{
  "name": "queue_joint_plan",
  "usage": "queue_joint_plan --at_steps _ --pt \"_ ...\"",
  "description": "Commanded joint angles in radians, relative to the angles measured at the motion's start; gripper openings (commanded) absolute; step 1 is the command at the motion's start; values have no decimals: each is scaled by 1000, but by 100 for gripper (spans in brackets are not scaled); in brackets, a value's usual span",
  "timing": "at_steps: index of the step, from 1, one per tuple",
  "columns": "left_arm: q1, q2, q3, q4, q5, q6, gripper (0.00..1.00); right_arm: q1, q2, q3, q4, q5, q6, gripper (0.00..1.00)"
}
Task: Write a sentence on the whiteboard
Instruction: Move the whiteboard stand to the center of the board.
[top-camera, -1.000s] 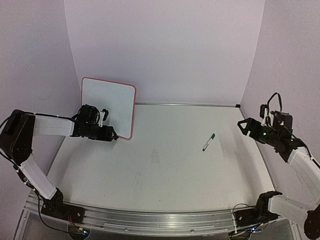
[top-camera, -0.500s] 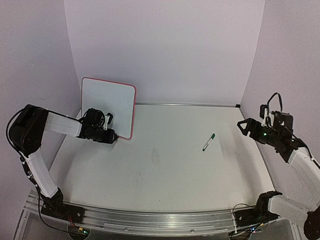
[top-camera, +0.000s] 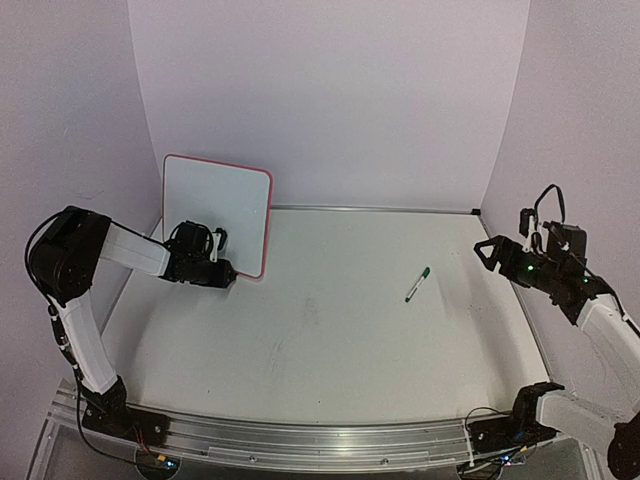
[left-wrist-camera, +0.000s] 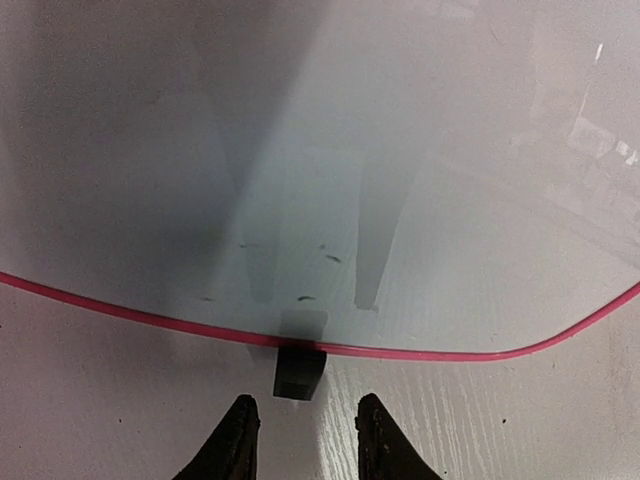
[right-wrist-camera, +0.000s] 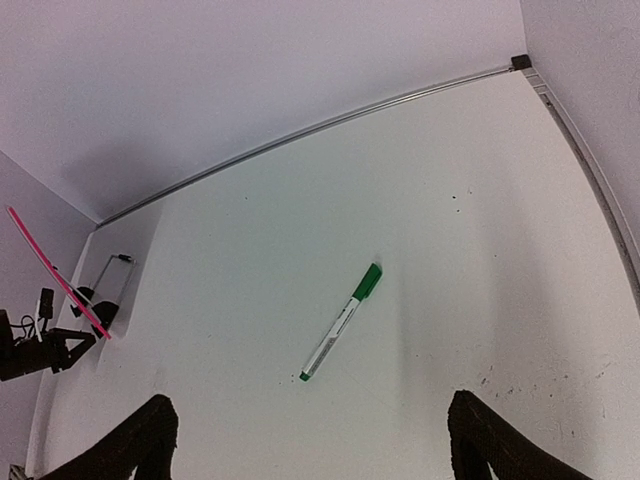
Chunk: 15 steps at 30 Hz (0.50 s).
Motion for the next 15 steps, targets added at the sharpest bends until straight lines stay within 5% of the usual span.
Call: queue_joint_plan --at_steps 1,15 --pt "1 16 33 81 -18 -16 29 1 -9 47 -11 -10 -14 90" --pt "0 54 39 121 -34 14 21 1 4 64 -23 -22 -30 91"
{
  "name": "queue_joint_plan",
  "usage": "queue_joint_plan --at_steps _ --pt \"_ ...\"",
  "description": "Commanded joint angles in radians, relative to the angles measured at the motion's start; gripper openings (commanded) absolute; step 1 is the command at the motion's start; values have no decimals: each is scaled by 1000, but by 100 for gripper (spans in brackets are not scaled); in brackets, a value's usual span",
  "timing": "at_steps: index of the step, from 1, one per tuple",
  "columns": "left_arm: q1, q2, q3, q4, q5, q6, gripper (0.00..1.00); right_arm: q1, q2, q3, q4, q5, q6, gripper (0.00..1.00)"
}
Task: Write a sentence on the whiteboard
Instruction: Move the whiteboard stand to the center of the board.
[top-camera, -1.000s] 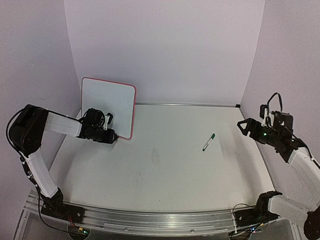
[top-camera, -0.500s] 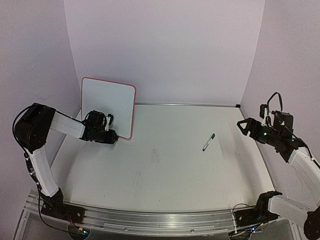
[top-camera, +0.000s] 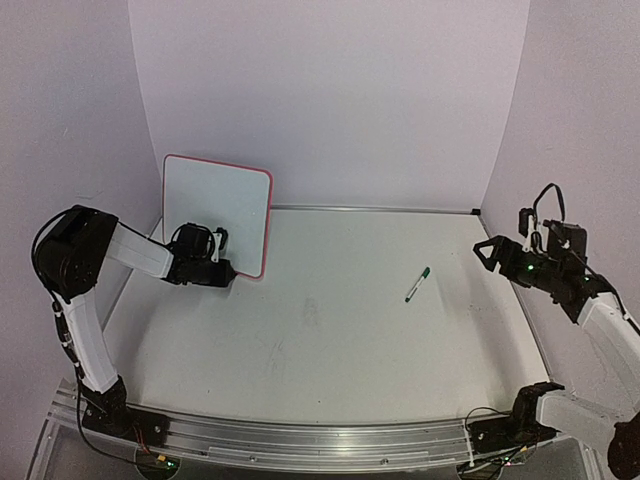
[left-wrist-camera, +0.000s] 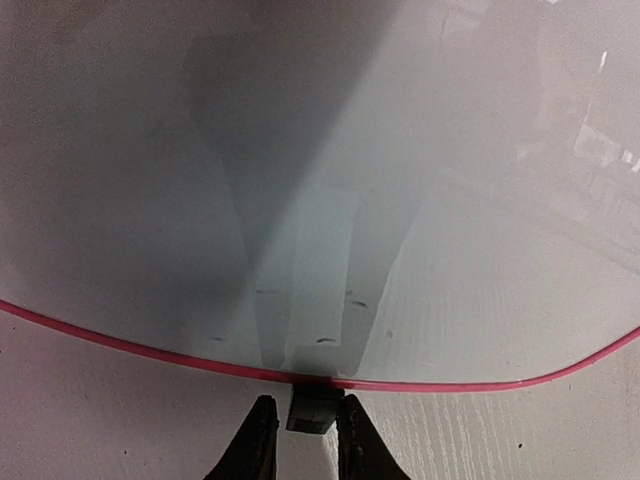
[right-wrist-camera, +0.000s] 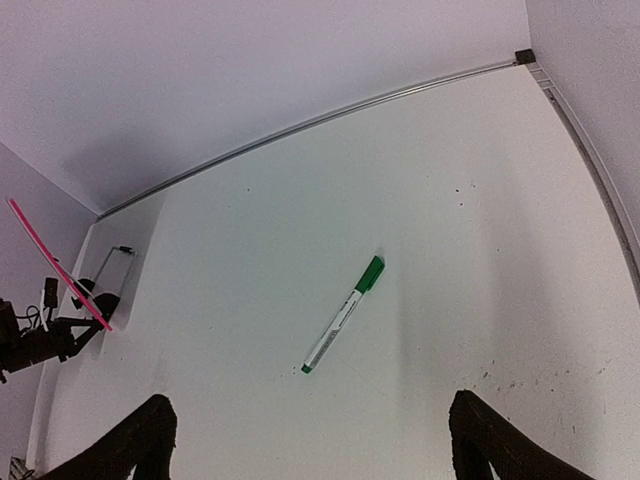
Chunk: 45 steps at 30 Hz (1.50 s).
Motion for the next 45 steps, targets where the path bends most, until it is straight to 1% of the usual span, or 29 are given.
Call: queue_joint_plan --at_steps 1,6,9,12,13,15,19,22,23,26,32,33,35,39,42,45 --pt "1 16 39 47 -13 15 21 1 3 53 5 -10 -21 91" --pt "1 32 50 46 -32 41 21 1 9 61 4 -8 -27 91" --pt "1 44 54 48 -29 55 14 1 19 69 1 -5 -33 92" --pt "1 46 52 57 -28 61 6 1 26 77 -4 -5 -41 92" --pt "0 45 50 61 -30 60 5 1 27 77 -4 -5 -41 92" --pt "-4 39 38 75 -34 61 0 1 26 74 -4 1 -43 92" --pt "-30 22 10 109 -64 55 0 1 25 67 -6 10 -47 92" --pt "-65 10 -5 126 -132 23 0 1 25 64 -7 13 -48 93" --pt "-84 4 -9 124 -186 -3 0 1 25 63 -7 15 -49 93" --pt "-126 -10 -18 124 -263 -75 0 1 23 59 -7 25 -49 93" --pt "-271 -18 14 99 -388 -195 0 1 18 48 -6 31 -46 93" --pt "-311 -17 29 93 -420 -238 0 1 13 41 -6 33 -45 93" --pt "-355 -8 52 80 -457 -276 0 1 6 34 -7 41 -41 92" --pt "-464 53 159 15 -554 -340 0 1 -16 17 -9 56 -29 93" --pt "-524 101 220 -19 -618 -412 0 1 -23 8 -11 58 -26 93" --pt "-572 137 274 -39 -643 -482 0 1 -24 5 -14 58 -26 93"
